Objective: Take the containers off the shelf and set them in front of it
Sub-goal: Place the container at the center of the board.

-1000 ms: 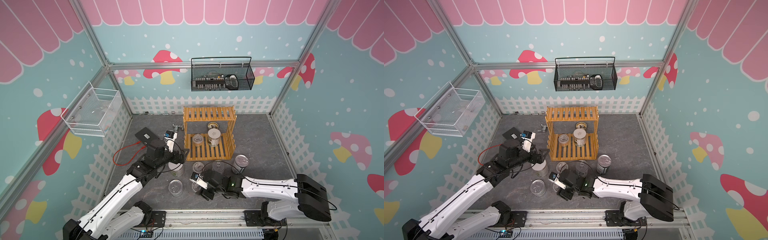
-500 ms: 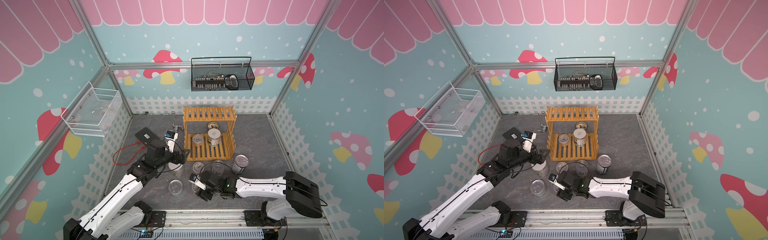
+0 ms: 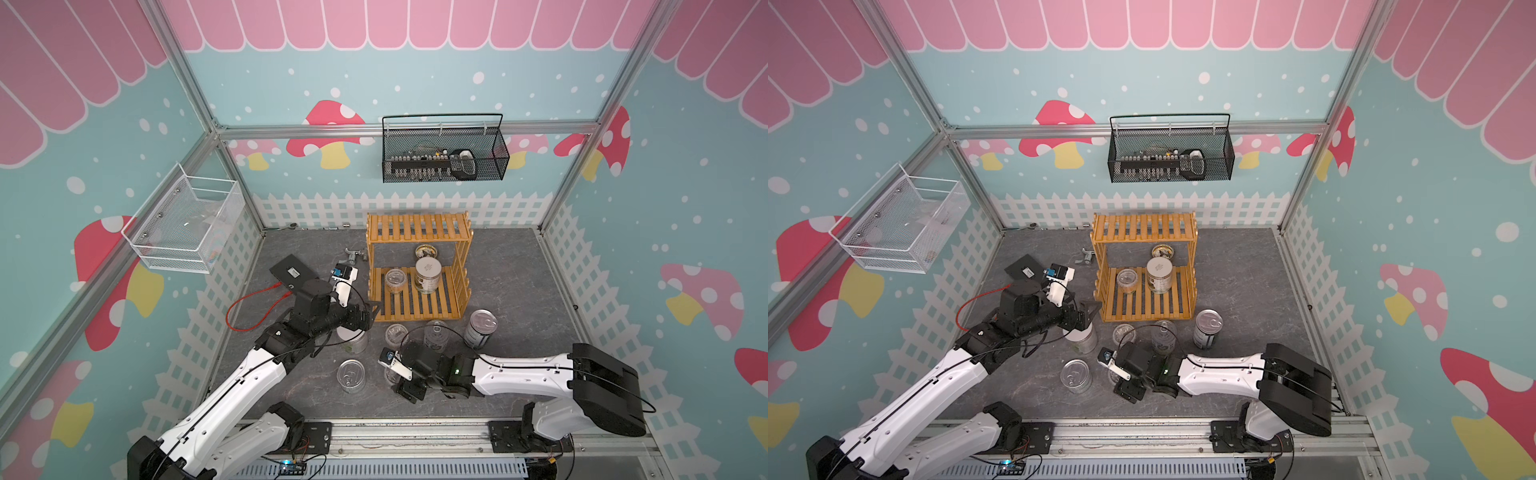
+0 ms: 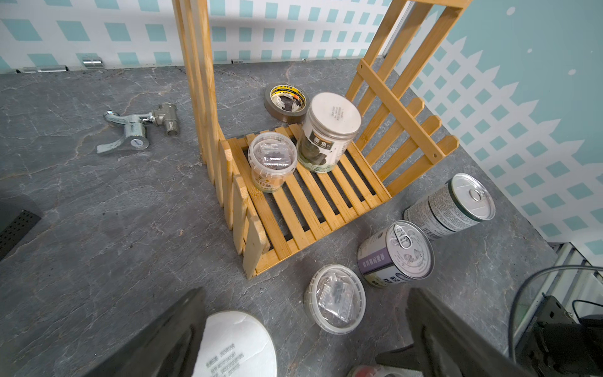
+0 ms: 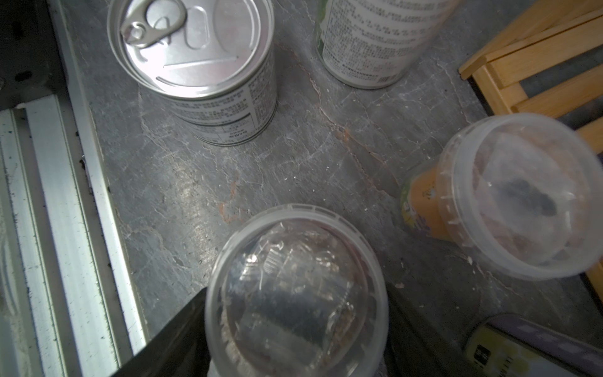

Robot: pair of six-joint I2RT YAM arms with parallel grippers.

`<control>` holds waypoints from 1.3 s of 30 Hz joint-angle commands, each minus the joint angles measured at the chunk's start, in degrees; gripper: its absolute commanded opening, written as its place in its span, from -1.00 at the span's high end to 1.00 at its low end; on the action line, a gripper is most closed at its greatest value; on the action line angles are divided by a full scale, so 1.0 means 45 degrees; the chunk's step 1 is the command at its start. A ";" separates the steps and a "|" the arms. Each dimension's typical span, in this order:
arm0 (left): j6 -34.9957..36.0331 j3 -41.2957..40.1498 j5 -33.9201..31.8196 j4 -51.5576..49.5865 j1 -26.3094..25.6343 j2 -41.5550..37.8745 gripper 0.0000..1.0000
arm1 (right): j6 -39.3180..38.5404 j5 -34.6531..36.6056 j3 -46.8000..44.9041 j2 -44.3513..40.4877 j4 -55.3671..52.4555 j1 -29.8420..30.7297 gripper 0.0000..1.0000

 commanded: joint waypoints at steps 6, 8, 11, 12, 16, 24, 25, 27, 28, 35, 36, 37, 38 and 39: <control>0.0144 -0.0041 0.0683 0.0035 0.0033 0.0081 -0.98 | -0.0013 0.0200 -0.0271 -0.0384 -0.0527 -0.0091 -0.59; 0.0114 -0.0041 0.0702 0.0032 0.0040 0.0097 -0.98 | -0.0027 0.0153 -0.0219 -0.0526 -0.0507 -0.0129 -0.61; 0.0104 -0.0022 0.0716 0.0041 0.0022 0.0120 -0.98 | -0.0075 0.0180 -0.0198 -0.0551 -0.0544 -0.0140 -0.66; 0.0105 -0.0023 0.0718 0.0034 0.0013 0.0127 -0.98 | -0.0085 0.0201 -0.0185 -0.0549 -0.0568 -0.0167 -0.66; 0.0104 -0.0002 0.0746 0.0061 -0.0021 0.0097 -0.98 | -0.0142 0.0290 -0.0064 -0.0757 -0.0753 -0.0204 -0.70; 0.0162 -0.0032 0.0726 0.0025 -0.0023 0.0081 -0.98 | -0.0320 -0.0251 0.0508 -0.0828 -0.0556 -0.0219 -0.89; 0.0163 -0.0044 0.0713 0.0039 -0.0024 0.0081 -0.98 | -0.0320 -0.0187 0.0582 -0.0801 -0.0530 -0.0203 -0.90; 0.0163 -0.0050 0.0706 0.0029 -0.0026 0.0097 -0.98 | -0.0301 0.0071 0.0739 -0.0675 -0.0368 -0.0225 -0.93; 0.0173 -0.0041 0.0720 0.0034 -0.0026 0.0098 -0.98 | -0.0267 0.0193 0.0825 -0.0613 -0.0266 -0.0217 -0.94; 0.0241 0.0027 0.0720 0.0016 -0.0026 0.0103 -0.98 | -0.0184 0.0670 0.1571 0.0571 -0.0168 -0.0229 -0.92; 0.0256 0.0030 0.0726 0.0022 -0.0026 0.0096 -0.98 | -0.0184 0.0630 0.1621 0.0696 -0.0175 -0.0229 -0.89; 0.0252 0.0023 0.0726 0.0038 -0.0026 0.0082 -0.98 | -0.0203 0.0603 0.1657 0.0792 -0.0190 -0.0229 -0.85; 0.0257 0.0028 0.0712 0.0028 -0.0026 0.0075 -0.98 | -0.0203 0.0611 0.1682 0.0877 -0.0201 -0.0225 -0.81; 0.0259 0.0010 0.0721 0.0025 -0.0012 0.0075 -0.98 | -0.0221 0.0599 0.1682 0.0933 -0.0205 -0.0219 -0.77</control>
